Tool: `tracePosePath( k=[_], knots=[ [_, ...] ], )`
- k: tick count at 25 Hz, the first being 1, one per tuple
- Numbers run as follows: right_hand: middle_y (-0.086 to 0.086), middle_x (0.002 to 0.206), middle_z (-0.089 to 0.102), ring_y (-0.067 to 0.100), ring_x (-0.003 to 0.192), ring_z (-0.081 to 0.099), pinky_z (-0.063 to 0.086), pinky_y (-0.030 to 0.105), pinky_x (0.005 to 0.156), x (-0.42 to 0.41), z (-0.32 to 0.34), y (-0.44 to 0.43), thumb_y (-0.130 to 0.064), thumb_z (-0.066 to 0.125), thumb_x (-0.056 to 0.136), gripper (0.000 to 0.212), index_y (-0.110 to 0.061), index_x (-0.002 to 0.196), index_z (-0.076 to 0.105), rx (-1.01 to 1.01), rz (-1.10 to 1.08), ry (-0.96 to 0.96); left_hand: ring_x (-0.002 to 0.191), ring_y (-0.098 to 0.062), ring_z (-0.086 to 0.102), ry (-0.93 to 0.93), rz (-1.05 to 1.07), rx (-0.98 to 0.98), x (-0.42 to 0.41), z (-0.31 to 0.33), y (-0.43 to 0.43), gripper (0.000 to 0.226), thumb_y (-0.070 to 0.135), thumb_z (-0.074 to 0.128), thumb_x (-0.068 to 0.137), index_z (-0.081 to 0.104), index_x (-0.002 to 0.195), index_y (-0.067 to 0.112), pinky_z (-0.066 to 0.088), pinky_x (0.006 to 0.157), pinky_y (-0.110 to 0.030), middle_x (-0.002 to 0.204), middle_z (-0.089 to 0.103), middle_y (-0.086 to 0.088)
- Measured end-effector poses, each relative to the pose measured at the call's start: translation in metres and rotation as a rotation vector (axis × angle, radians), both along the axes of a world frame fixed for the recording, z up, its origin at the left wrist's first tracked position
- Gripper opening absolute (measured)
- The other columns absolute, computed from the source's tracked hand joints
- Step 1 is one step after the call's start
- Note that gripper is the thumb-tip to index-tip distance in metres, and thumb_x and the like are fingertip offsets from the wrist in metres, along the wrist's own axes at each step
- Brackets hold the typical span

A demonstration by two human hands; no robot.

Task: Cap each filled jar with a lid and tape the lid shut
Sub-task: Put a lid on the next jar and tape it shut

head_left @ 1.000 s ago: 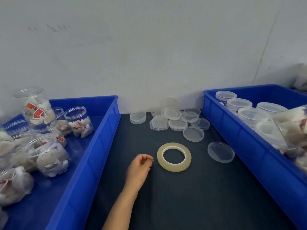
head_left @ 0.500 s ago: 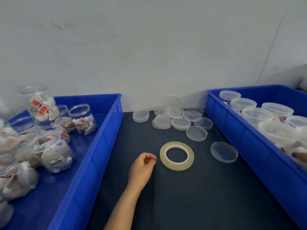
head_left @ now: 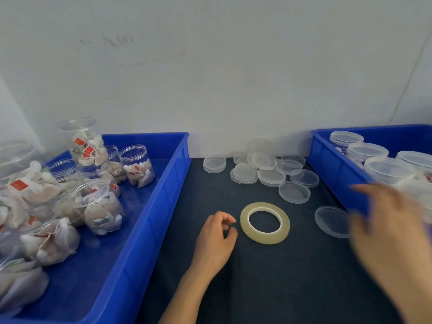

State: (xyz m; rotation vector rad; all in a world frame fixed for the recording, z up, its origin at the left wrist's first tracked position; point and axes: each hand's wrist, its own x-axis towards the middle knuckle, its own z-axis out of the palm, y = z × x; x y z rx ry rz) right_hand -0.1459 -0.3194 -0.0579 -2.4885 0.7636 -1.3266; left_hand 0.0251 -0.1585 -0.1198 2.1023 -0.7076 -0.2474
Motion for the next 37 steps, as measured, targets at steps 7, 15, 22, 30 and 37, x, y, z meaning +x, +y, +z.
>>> tracePosePath(
  k=[7,15,22,30,37],
  knots=[
    [0.007,0.147,0.048,0.023,0.135,0.041,0.031,0.032,0.113,0.153,0.019,0.14,0.0,0.054,0.088,0.048,-0.006,0.135,0.056,0.059,0.885,0.293,0.126,-0.036,0.046,-0.847,0.346,0.626,0.02,0.092,0.092,0.034,0.01,0.057,0.09,0.059,0.124,0.002,0.038,0.107,-0.046,0.131,0.055,-0.017],
    [0.01,0.149,0.042,0.025,0.138,0.038,0.033,0.046,0.113,0.256,0.032,0.205,-0.02,0.07,0.089,0.067,-0.008,0.146,0.038,-0.107,1.047,0.668,0.151,-0.035,0.01,-0.241,0.474,1.063,0.079,0.126,0.138,0.081,0.021,0.056,0.097,0.003,0.157,0.009,0.02,0.121,-0.05,0.164,0.003,-0.019],
    [0.007,0.166,0.007,0.027,0.151,0.012,0.028,0.052,0.117,0.267,0.015,0.212,-0.035,0.067,0.092,0.092,-0.01,0.158,0.008,-0.074,0.977,0.771,0.15,-0.026,0.02,-0.318,0.29,1.137,0.133,0.117,0.169,0.079,0.033,0.055,0.099,0.009,0.157,0.006,0.022,0.122,-0.038,0.163,0.018,-0.014],
    [0.01,0.159,0.024,0.031,0.142,0.029,0.042,0.051,0.106,0.266,0.01,0.212,-0.031,0.074,0.085,0.089,-0.009,0.153,0.023,-0.021,0.96,0.652,0.08,-0.013,0.056,-0.528,0.371,1.146,0.139,0.105,0.172,0.008,0.027,0.06,0.093,0.055,0.088,0.029,0.047,0.074,-0.027,0.083,0.054,0.008],
    [0.009,0.154,0.025,0.022,0.139,0.034,0.052,0.037,0.094,0.234,0.013,0.198,-0.016,0.078,0.079,0.094,-0.014,0.153,0.02,0.321,1.004,-0.142,0.067,-0.03,0.063,-1.021,0.459,0.595,0.072,0.141,0.142,0.018,0.01,0.069,0.082,0.065,0.098,0.014,0.048,0.055,-0.036,0.075,0.063,-0.008]
  ],
)
